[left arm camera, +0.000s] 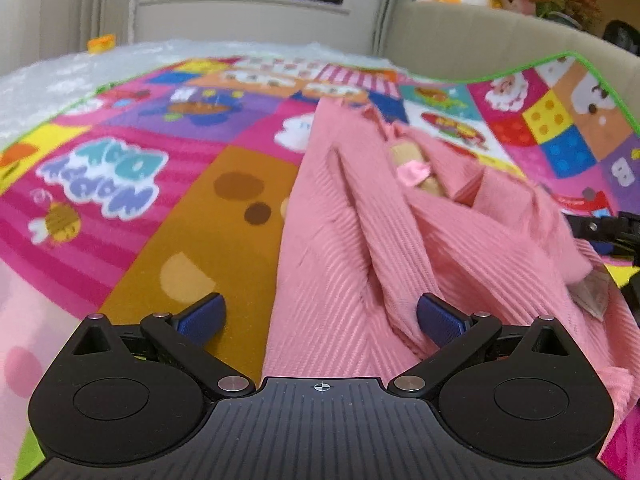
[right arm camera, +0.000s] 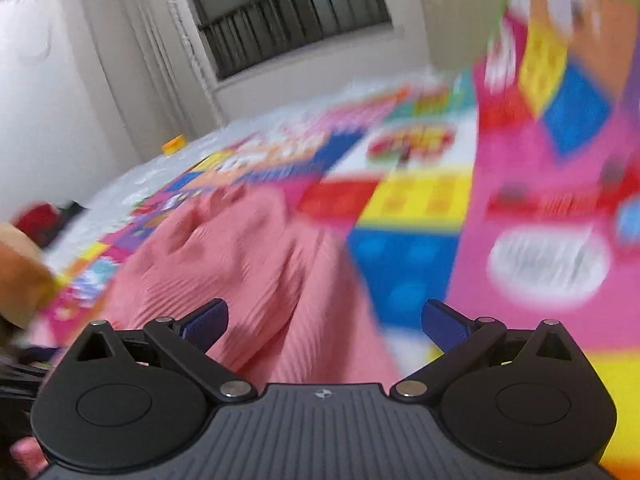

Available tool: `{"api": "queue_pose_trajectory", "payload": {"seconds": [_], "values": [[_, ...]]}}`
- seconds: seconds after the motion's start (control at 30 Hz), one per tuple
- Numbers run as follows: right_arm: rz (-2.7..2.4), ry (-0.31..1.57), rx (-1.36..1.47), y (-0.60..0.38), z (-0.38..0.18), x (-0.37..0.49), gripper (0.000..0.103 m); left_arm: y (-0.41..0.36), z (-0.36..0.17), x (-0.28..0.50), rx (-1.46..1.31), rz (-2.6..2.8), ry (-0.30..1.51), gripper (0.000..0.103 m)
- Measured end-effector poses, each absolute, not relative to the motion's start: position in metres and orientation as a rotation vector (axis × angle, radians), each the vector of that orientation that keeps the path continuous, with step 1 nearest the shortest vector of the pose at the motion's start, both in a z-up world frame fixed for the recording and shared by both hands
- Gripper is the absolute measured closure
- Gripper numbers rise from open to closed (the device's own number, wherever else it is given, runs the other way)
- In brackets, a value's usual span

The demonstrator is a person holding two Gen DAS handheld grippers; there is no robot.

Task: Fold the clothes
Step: 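Grasp the pink garment edge with the left tool while the right tool grasps another edge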

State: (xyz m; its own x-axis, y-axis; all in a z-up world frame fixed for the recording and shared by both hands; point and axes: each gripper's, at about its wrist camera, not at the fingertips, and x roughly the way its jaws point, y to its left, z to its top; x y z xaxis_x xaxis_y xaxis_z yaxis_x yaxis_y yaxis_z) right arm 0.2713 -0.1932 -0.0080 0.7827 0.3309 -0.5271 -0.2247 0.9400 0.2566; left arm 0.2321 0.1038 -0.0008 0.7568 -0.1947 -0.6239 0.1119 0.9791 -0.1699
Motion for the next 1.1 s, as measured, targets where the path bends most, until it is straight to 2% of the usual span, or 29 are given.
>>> {"api": "queue_pose_trajectory", "payload": {"seconds": [0.03, 0.1, 0.17, 0.27, 0.3, 0.33, 0.37, 0.43, 0.47, 0.53, 0.6, 0.77, 0.87, 0.93, 0.97, 1.0, 1.03, 1.07, 1.1], "values": [[0.270, 0.567, 0.115, -0.189, -0.003, 0.272, 0.007, 0.104, 0.001, 0.232, -0.124, -0.174, 0.683, 0.000], [0.251, 0.561, 0.033, -0.182, 0.000, 0.283, 0.026, 0.106, 0.003, 0.237, -0.124, -0.170, 0.683, 0.006], [0.272, 0.611, -0.006, -0.174, -0.004, 0.302, 0.030, 0.105, 0.001, 0.245, -0.129, -0.197, 0.710, 0.012], [0.273, 0.694, -0.041, -0.165, -0.022, 0.323, 0.046, 0.099, -0.002, 0.250, -0.095, -0.213, 0.712, 0.015], [0.281, 0.696, -0.039, -0.165, -0.023, 0.323, 0.059, 0.097, -0.003, 0.250, -0.085, -0.214, 0.709, 0.025], [0.294, 0.690, -0.035, -0.166, -0.022, 0.320, 0.072, 0.096, -0.002, 0.248, -0.076, -0.220, 0.705, 0.039], [0.307, 0.695, -0.025, -0.168, -0.020, 0.315, 0.086, 0.094, -0.002, 0.245, -0.071, -0.231, 0.706, 0.045], [0.331, 0.710, -0.016, -0.169, -0.017, 0.303, 0.092, 0.092, -0.001, 0.238, -0.064, -0.241, 0.714, 0.059], [0.339, 0.708, -0.039, -0.169, -0.018, 0.294, 0.094, 0.091, 0.000, 0.234, -0.060, -0.243, 0.718, 0.062], [0.347, 0.700, -0.085, -0.168, -0.019, 0.277, 0.095, 0.090, 0.001, 0.223, -0.081, -0.249, 0.733, 0.071], [0.358, 0.705, -0.079, -0.173, -0.017, 0.256, 0.096, 0.090, 0.002, 0.209, -0.108, -0.265, 0.753, 0.074], [0.384, 0.726, -0.066, -0.194, -0.015, 0.197, 0.096, 0.083, 0.007, 0.157, -0.114, -0.341, 0.780, 0.074], [0.381, 0.708, -0.091, -0.204, -0.009, 0.166, 0.096, 0.084, 0.011, 0.131, -0.103, -0.360, 0.776, 0.069], [0.372, 0.682, -0.123, -0.208, -0.002, 0.148, 0.092, 0.086, 0.023, 0.119, -0.085, -0.352, 0.753, 0.059], [0.367, 0.668, -0.138, -0.210, 0.001, 0.139, 0.085, 0.088, 0.032, 0.113, -0.090, -0.363, 0.732, 0.053], [0.368, 0.640, -0.152, -0.212, 0.008, 0.130, 0.070, 0.089, 0.042, 0.108, -0.096, -0.376, 0.709, 0.040], [0.374, 0.594, -0.169, -0.212, 0.018, 0.120, 0.060, 0.091, 0.052, 0.102, -0.102, -0.389, 0.687, 0.023], [0.386, 0.546, -0.189, -0.211, 0.028, 0.110, 0.043, 0.090, 0.062, 0.096, -0.111, -0.421, 0.663, 0.017], [0.407, 0.509, -0.211, -0.208, 0.035, 0.103, 0.036, 0.087, 0.069, 0.090, -0.114, -0.457, 0.646, 0.009]]}}
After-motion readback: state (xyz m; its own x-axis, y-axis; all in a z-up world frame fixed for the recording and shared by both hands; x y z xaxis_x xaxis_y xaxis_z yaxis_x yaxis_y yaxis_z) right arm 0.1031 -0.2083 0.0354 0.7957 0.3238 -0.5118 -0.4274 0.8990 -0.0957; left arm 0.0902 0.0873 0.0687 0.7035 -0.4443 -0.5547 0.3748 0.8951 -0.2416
